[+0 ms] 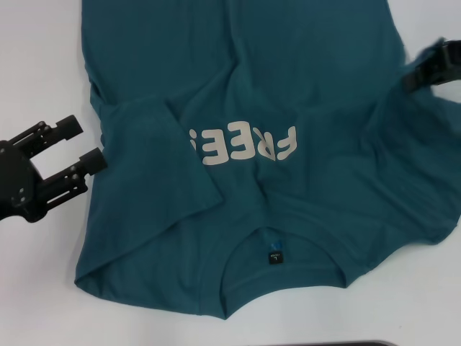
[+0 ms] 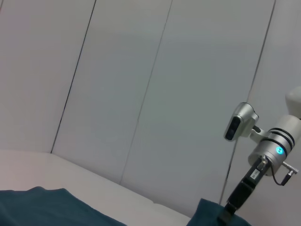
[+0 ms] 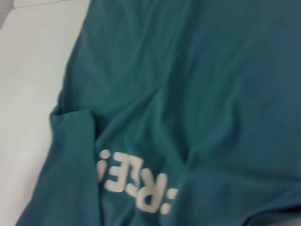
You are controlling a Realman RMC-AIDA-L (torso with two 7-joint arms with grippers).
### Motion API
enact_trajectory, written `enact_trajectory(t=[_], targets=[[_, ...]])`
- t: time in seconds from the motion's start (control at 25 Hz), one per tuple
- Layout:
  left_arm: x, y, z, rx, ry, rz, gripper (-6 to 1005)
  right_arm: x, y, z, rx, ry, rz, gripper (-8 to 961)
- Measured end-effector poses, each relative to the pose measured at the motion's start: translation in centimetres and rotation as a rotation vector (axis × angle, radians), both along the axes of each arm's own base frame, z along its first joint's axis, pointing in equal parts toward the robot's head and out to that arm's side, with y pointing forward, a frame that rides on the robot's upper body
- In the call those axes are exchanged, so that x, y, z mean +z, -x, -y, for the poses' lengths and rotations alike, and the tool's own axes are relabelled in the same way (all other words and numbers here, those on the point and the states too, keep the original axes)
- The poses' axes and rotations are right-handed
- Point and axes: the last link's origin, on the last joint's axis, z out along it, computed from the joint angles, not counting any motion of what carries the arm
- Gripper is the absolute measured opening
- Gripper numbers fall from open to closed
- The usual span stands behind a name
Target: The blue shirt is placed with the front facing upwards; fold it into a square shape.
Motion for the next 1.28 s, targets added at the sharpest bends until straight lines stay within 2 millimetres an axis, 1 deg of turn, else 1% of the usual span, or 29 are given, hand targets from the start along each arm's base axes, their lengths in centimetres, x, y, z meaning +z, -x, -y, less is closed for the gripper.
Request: enact_trajectory(t=[0.28, 0.48, 0.72, 1.12, 1.28], targets=[[0.4, 0.2, 0.1, 0.016, -0.031, 0.012, 721, -3.9, 0.6, 0.1, -0.012, 0.048, -0.075, 22], [0.5, 0.3, 0.2, 0.023, -0.043, 0.021, 721, -5.3, 0.8, -0.3, -0.029, -0.003, -0.166, 23], [0.7, 0.4, 0.2, 0.033, -0.064, 0.033, 721, -7.0, -0.2, -0.3, -0.086, -0.074, -0.283, 23], [1.0, 0.6, 0.3, 0.046, -0.084, 0.042, 720, -7.4, -0.1, 0.3, -0.057, -0.038, -0.3, 23], [1.0, 0.7, 0.4, 0.057, -0.092, 0.051, 721, -7.1, 0.2, 0.4, -0.05, -0.025, -0.317, 151]])
